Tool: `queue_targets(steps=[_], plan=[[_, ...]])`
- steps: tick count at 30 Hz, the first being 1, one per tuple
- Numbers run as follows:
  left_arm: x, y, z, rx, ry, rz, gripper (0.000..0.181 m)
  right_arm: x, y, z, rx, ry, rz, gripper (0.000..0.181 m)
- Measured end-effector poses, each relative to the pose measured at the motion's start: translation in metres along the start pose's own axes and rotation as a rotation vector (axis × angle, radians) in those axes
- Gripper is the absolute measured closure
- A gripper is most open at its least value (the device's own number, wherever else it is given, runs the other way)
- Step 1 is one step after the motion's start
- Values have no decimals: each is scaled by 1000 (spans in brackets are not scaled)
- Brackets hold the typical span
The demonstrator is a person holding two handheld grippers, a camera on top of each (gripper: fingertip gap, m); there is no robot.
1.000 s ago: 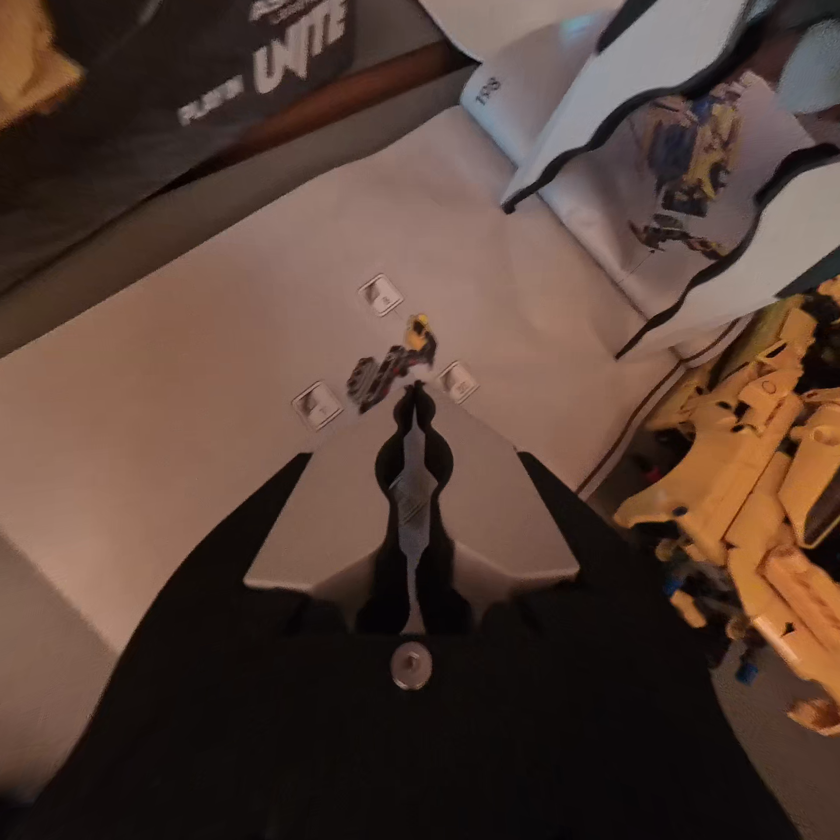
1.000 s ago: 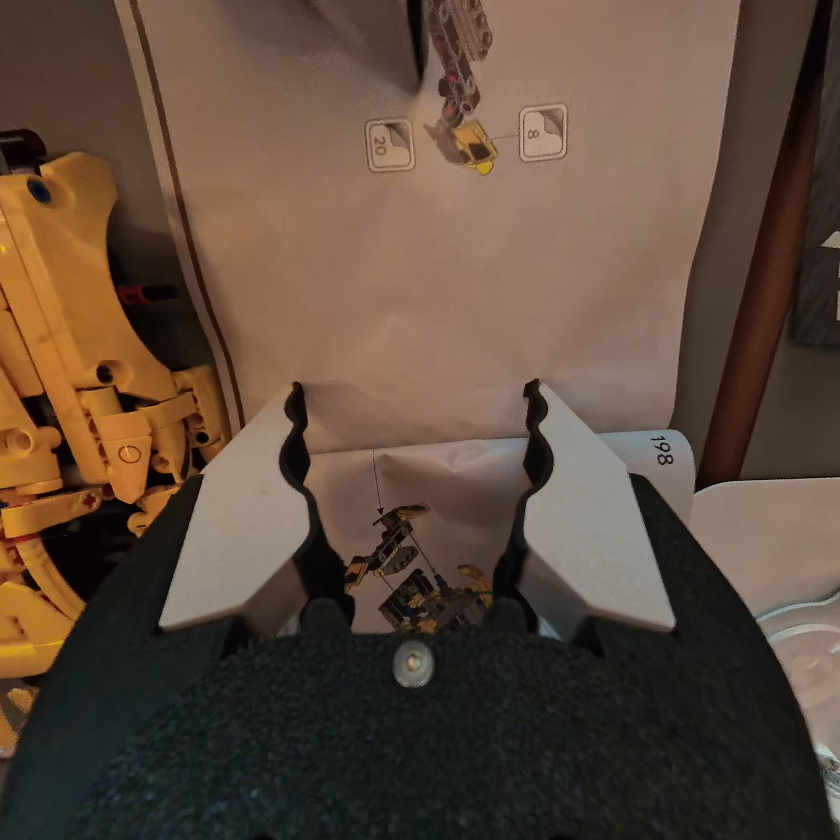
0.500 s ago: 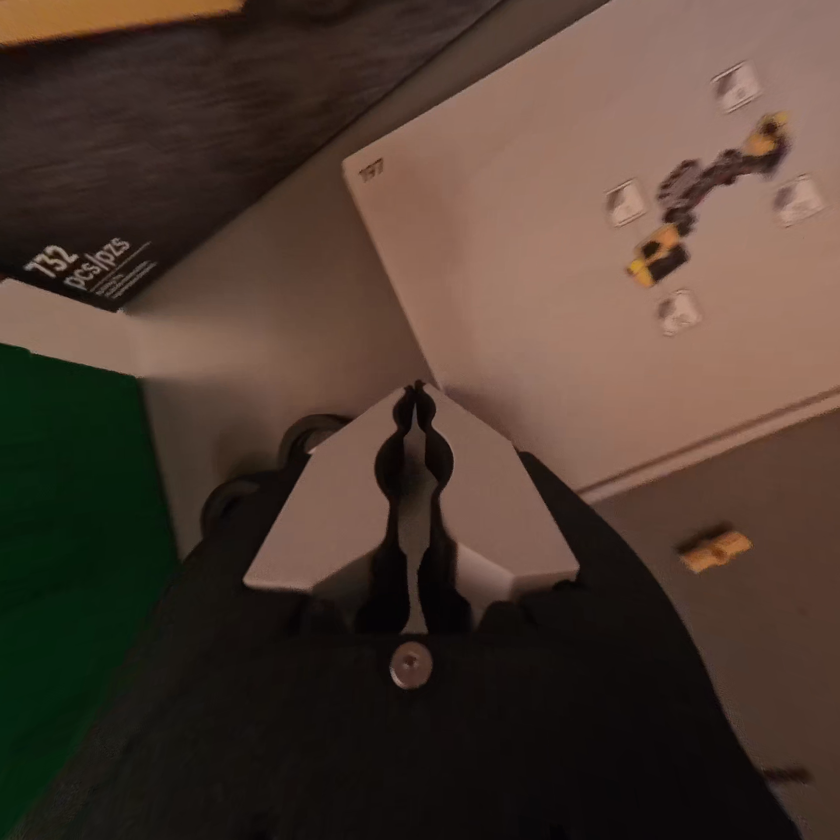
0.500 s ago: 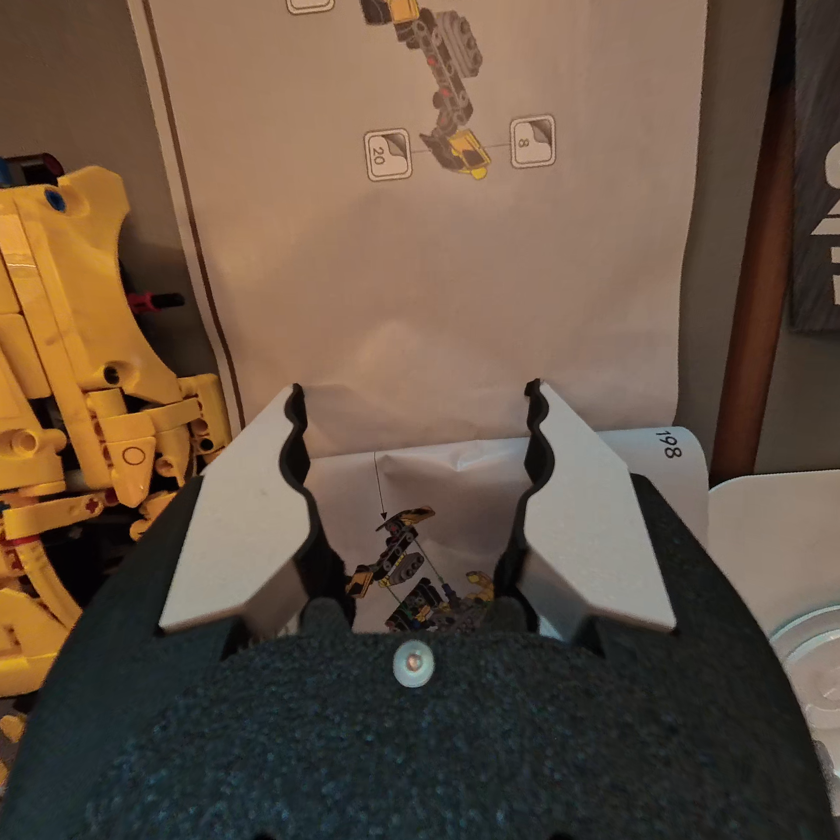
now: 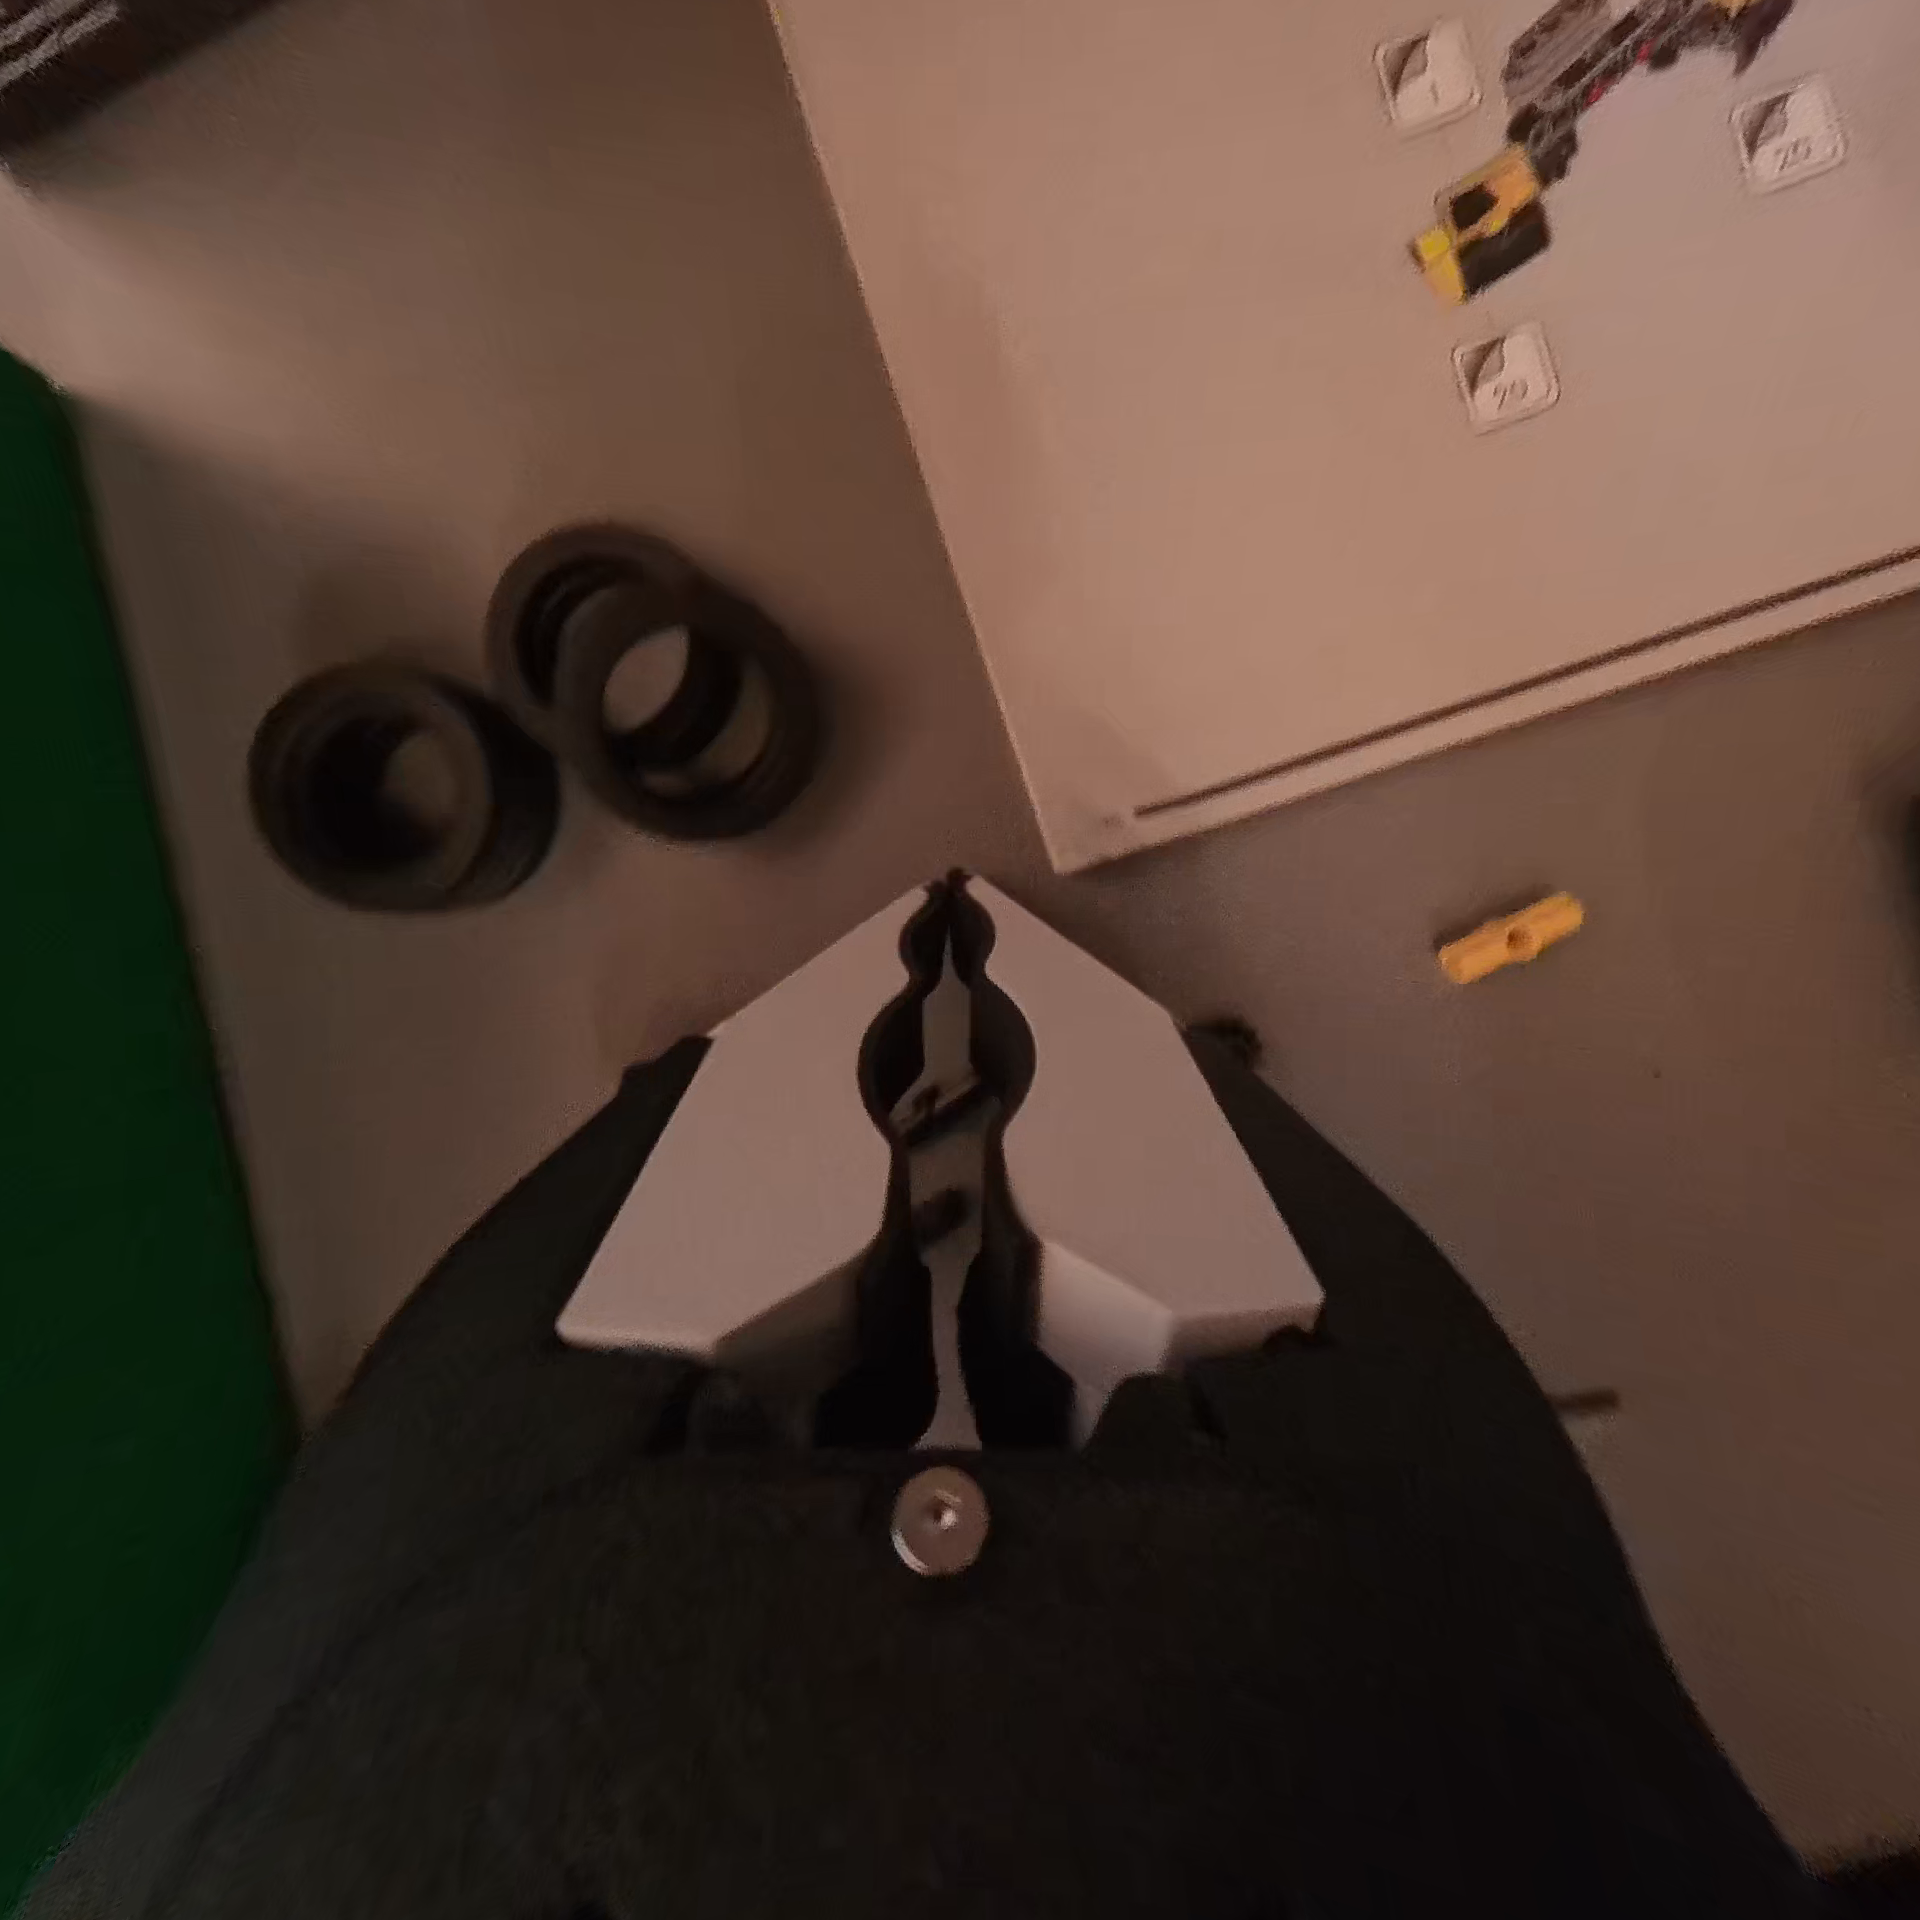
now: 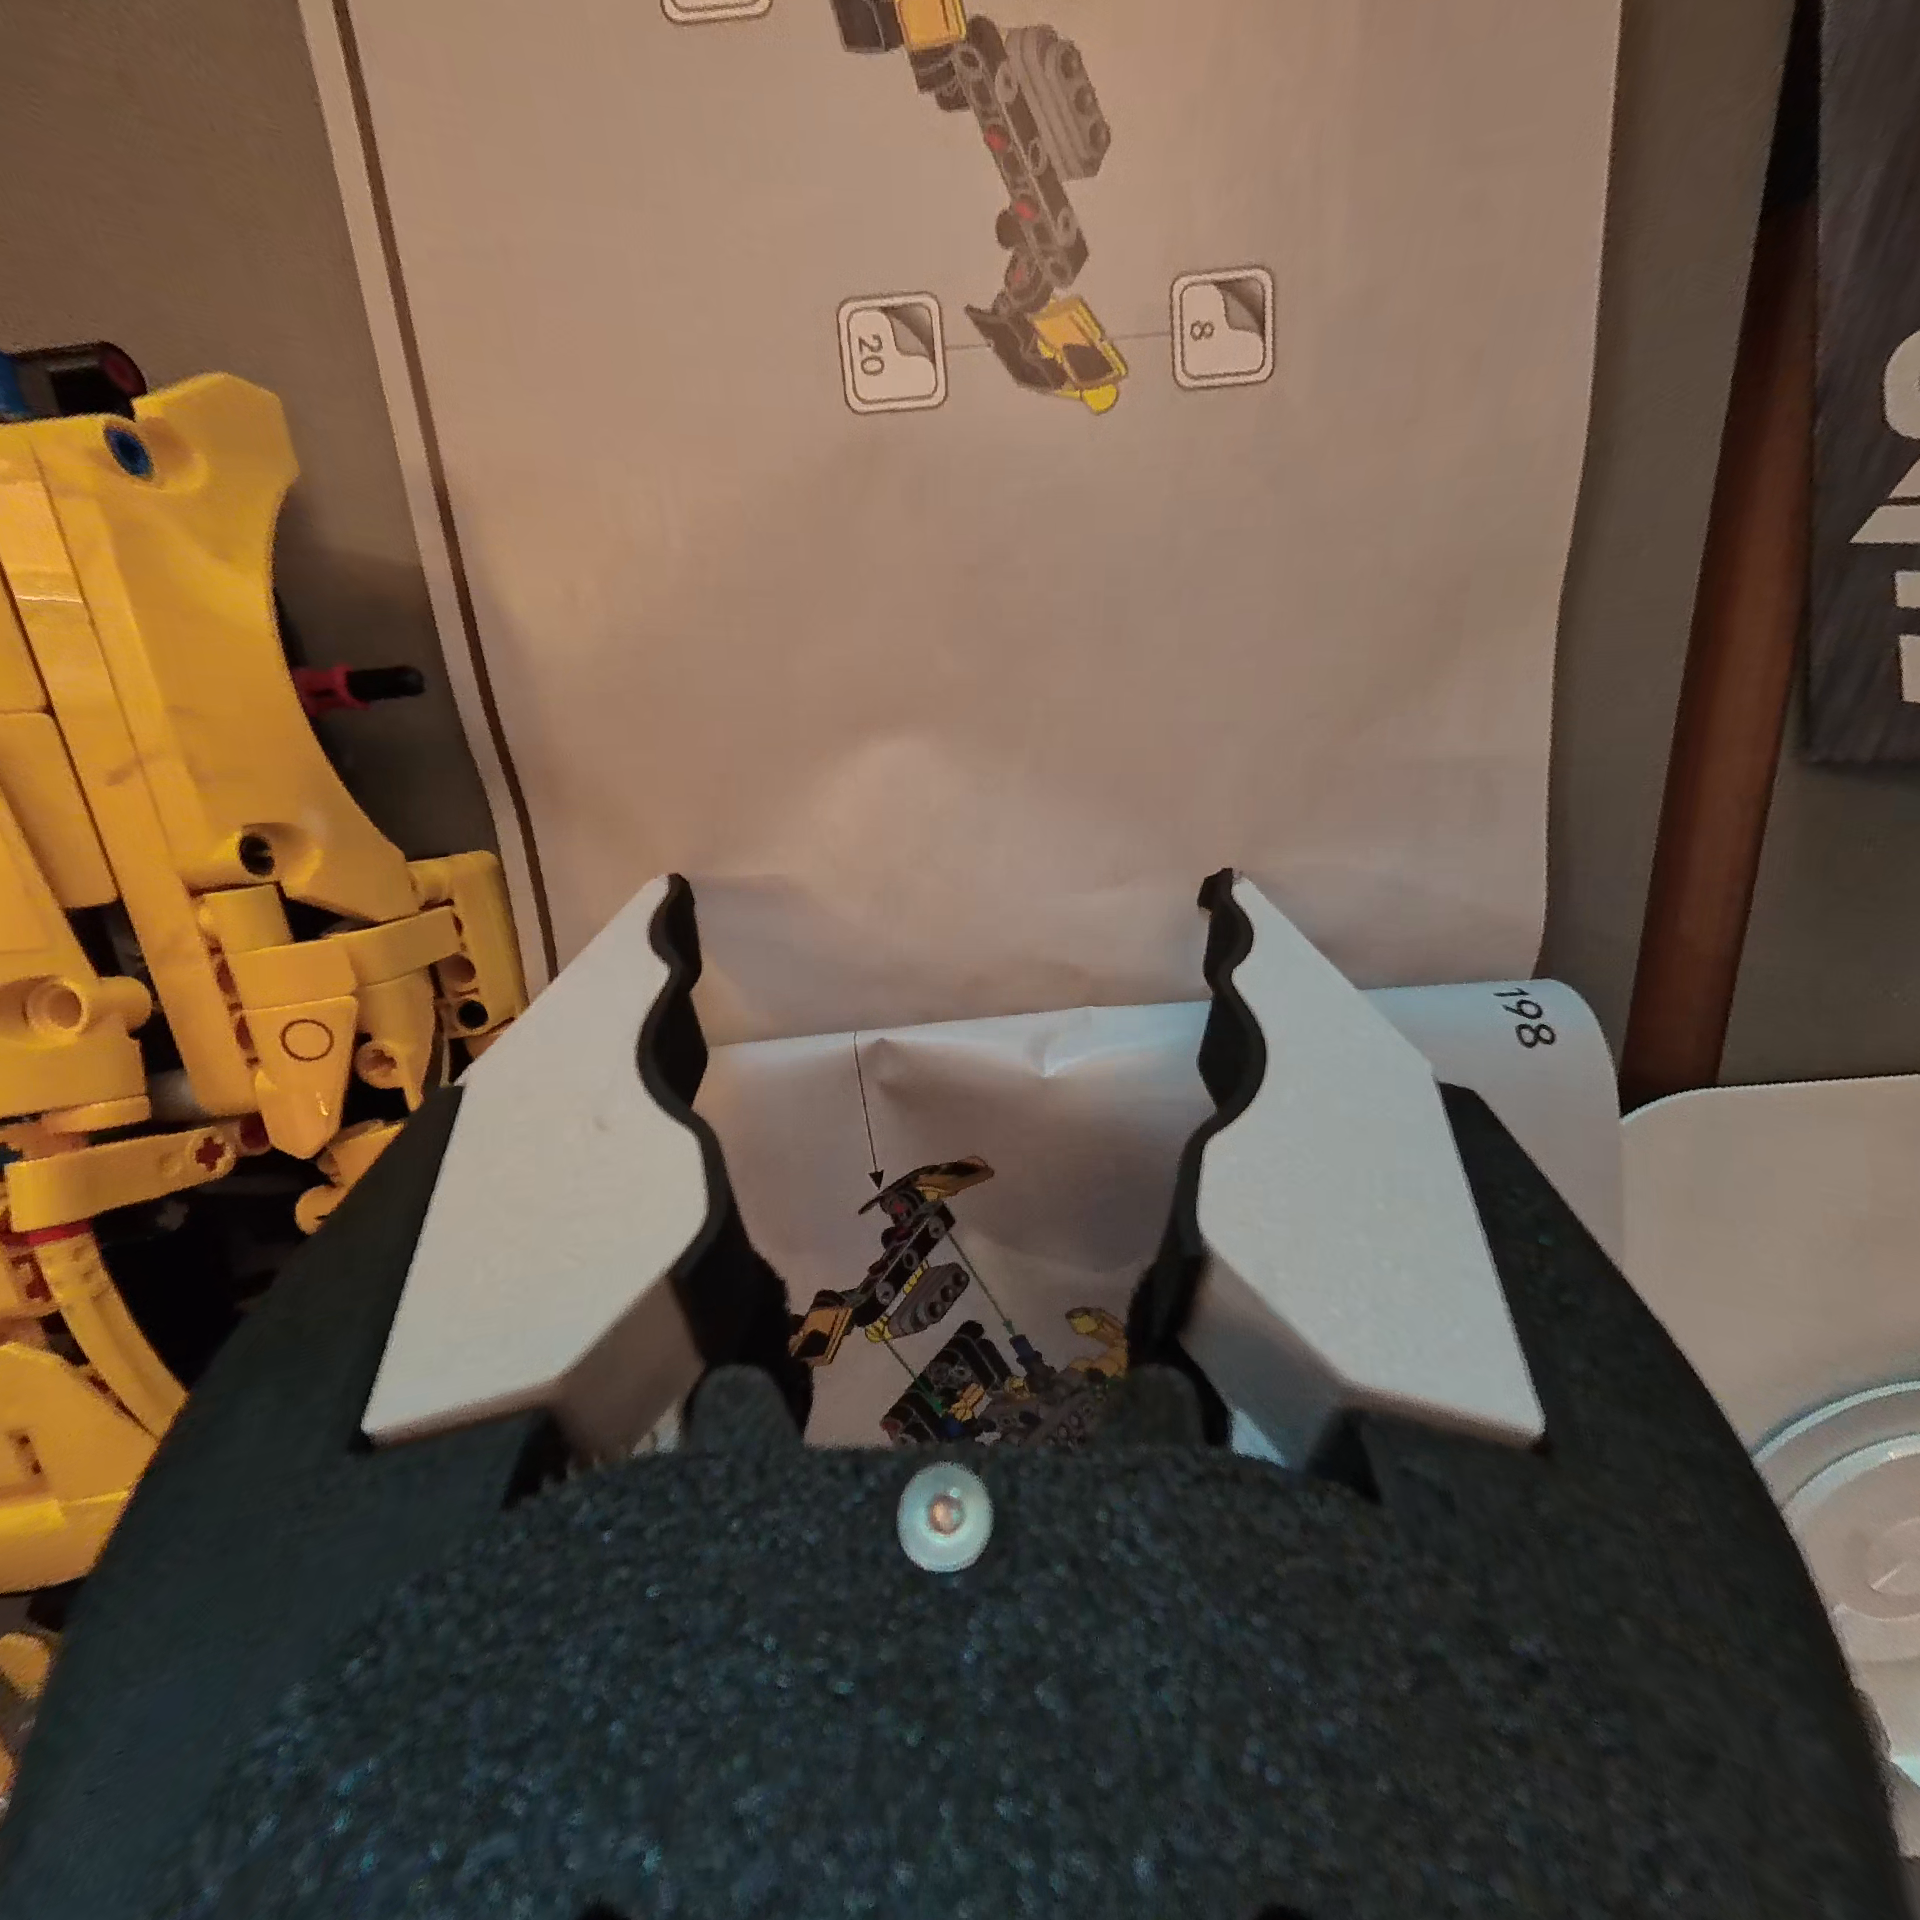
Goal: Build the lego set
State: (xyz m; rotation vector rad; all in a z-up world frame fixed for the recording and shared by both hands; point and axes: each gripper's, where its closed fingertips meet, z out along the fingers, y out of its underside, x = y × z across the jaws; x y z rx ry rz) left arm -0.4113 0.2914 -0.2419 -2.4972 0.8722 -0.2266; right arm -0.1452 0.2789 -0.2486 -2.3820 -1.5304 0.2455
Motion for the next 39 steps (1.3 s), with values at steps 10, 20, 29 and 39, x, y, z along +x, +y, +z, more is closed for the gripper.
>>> queue_targets(steps=[10, 20, 29, 39], plan=[[75, 49, -176, 627, 380, 22, 152, -26, 14, -119, 396, 202, 150, 98], [-1, 197, -223, 563, 61, -143, 127, -227, 91, -139, 763, 248, 461, 103], [-136, 252, -176, 266, -166, -94, 70, -262, 74, -116, 853, 241, 381, 108], [-148, 247, -131, 191, -104, -187, 63, -269, 73, -108, 816, 215, 364, 109]])
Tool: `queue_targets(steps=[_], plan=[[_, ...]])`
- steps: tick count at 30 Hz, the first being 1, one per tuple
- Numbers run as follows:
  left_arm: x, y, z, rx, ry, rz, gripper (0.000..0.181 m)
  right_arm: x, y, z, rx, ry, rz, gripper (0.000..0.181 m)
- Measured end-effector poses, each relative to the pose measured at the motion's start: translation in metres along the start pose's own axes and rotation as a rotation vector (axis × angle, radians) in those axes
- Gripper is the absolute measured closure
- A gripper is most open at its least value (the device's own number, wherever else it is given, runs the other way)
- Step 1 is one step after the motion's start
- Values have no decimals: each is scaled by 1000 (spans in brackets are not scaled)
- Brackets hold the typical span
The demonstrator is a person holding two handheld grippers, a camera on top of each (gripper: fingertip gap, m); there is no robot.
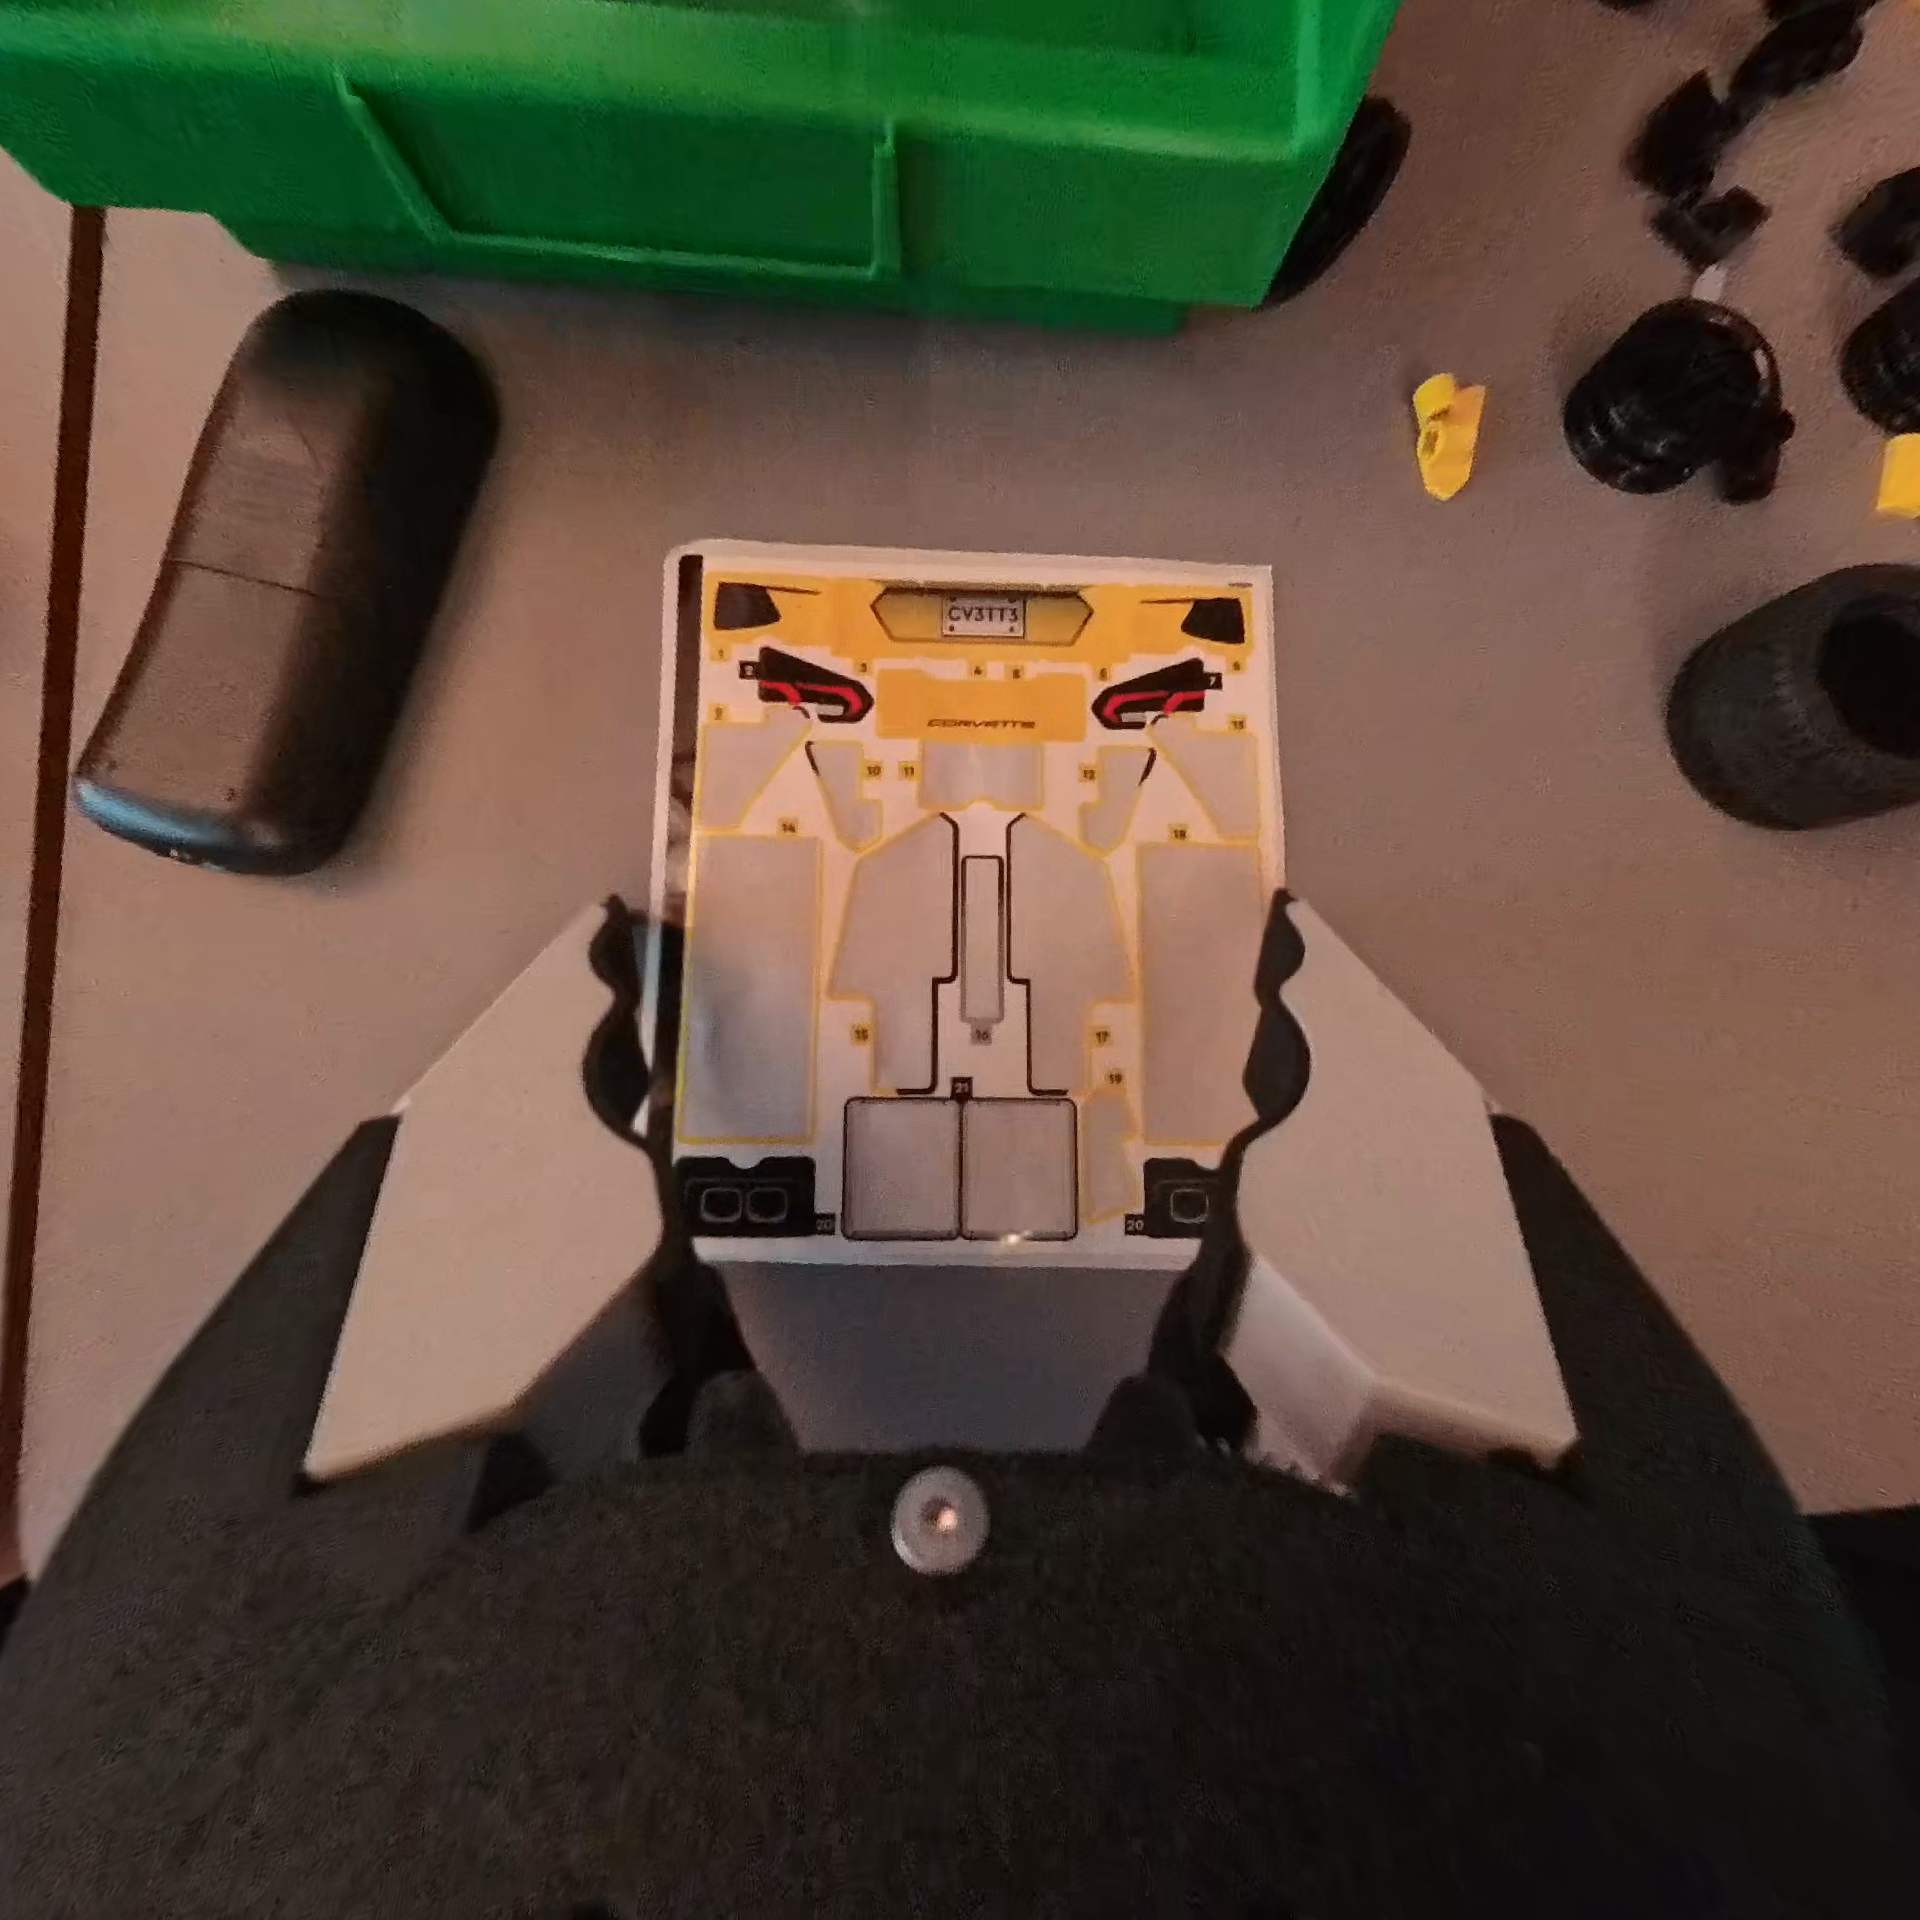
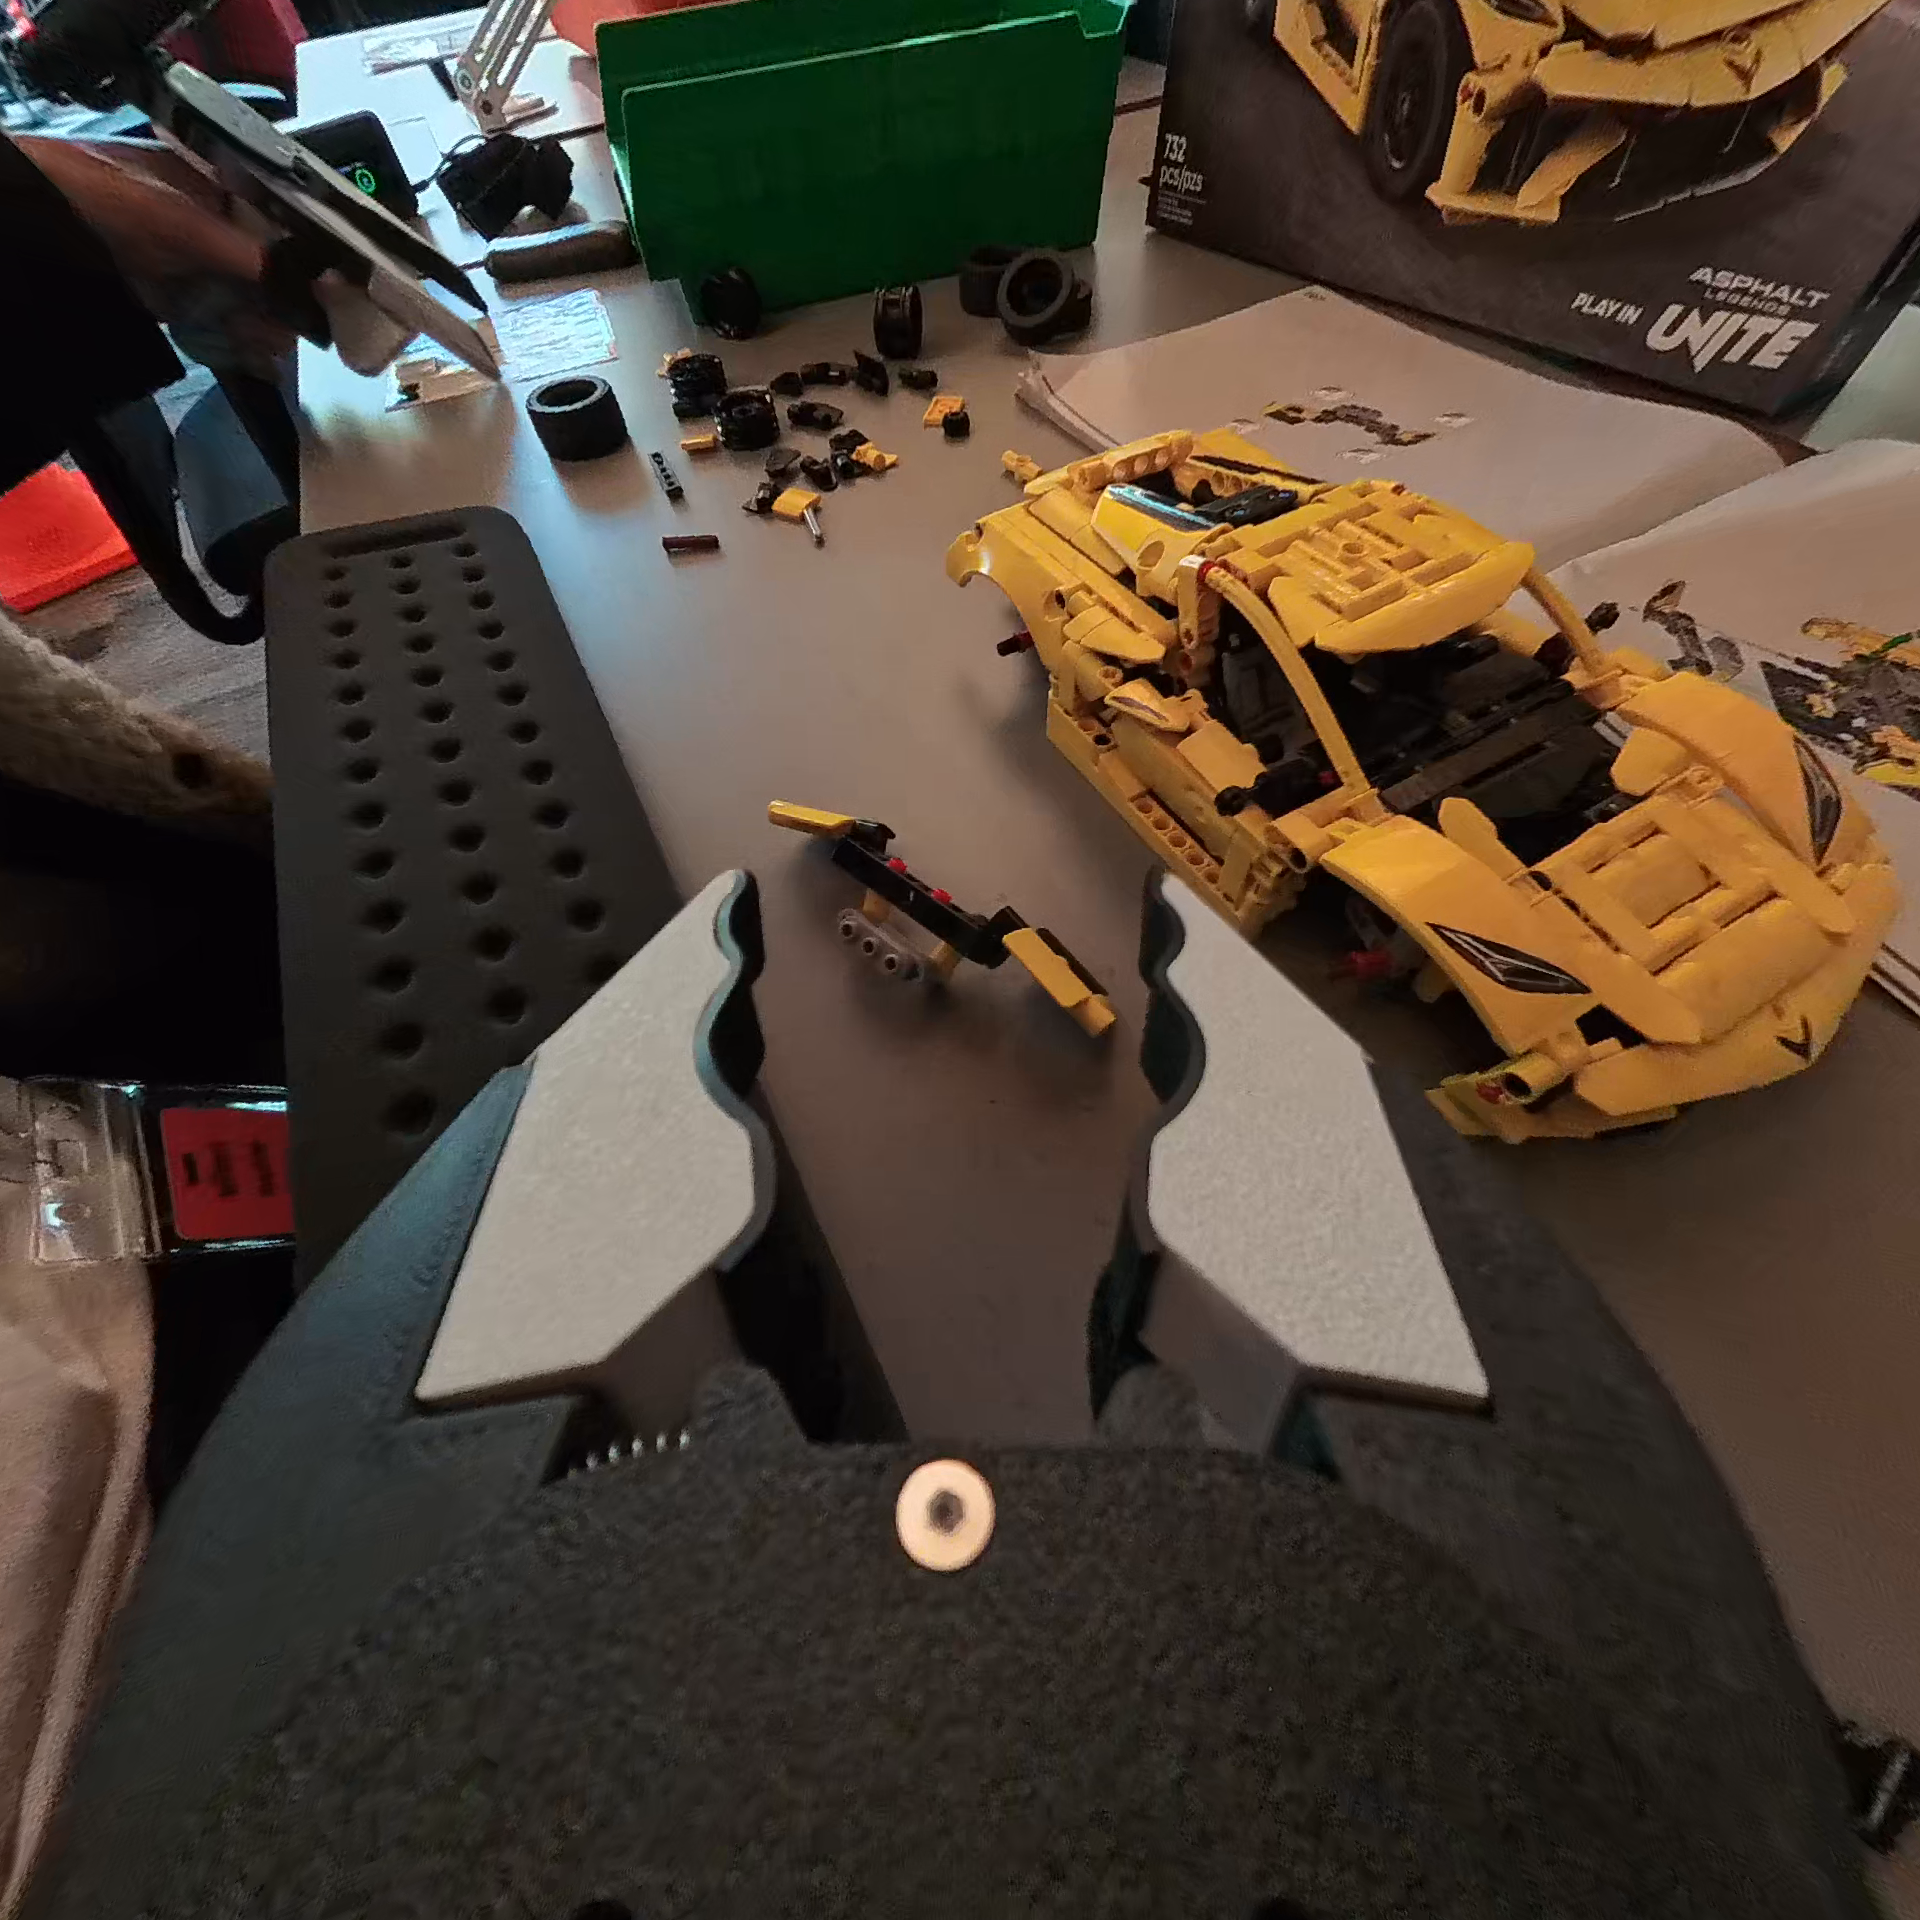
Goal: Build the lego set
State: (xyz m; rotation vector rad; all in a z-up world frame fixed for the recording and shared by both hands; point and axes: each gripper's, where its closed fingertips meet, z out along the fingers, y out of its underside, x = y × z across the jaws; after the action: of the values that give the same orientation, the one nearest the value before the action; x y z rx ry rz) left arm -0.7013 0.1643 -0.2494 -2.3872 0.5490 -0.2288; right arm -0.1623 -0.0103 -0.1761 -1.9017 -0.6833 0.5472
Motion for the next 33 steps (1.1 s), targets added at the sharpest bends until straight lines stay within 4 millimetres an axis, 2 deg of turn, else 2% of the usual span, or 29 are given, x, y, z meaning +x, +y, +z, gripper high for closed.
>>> queue_targets(steps=[6, 8, 12, 16, 17, 20, 22, 24, 25, 26, 27, 29, 31, 33], plan=[[10, 5, -8, 12, -14, -8, 82, -12, 1, 8, -35, -43, -24, 112], [14, 7, -11, 2, -7, -6, 97, -27, -10, 15, -1, -105, -5, 113], [21, 2, -21, 42, 2, -8, 110, -65, -38, 37, 37, -266, 20, 116], [37, -11, -37, 157, 35, 49, 135, -106, -67, 69, 29, -438, 42, 120], [43, -12, -39, 178, 53, 63, 148, -118, -72, 81, 1, -489, 61, 120], [60, -13, -40, 214, 113, 50, 155, -149, -83, 124, -81, -601, 67, 123], [61, -6, -37, 178, 101, 39, 155, -162, -83, 153, -174, -644, 25, 123], [51, 5, -43, 138, 47, -25, 154, -177, -83, 169, -237, -714, 17, 123], [44, 15, -49, 113, 20, -105, 149, -182, -83, 173, -247, -739, 31, 123], [41, 25, -56, 95, 20, -200, 136, -185, -83, 175, -241, -747, 38, 123], [43, 32, -64, 100, 38, -280, 123, -184, -81, 177, -223, -733, 32, 123], [48, 38, -78, 183, 17, -349, 121, -171, -77, 181, -171, -647, -17, 124], [55, 46, -80, 212, -39, -364, 115, -161, -75, 181, -122, -605, -32, 127], [47, 50, -78, 222, -144, -389, 99, -159, -79, 177, -98, -627, 8, 128]])
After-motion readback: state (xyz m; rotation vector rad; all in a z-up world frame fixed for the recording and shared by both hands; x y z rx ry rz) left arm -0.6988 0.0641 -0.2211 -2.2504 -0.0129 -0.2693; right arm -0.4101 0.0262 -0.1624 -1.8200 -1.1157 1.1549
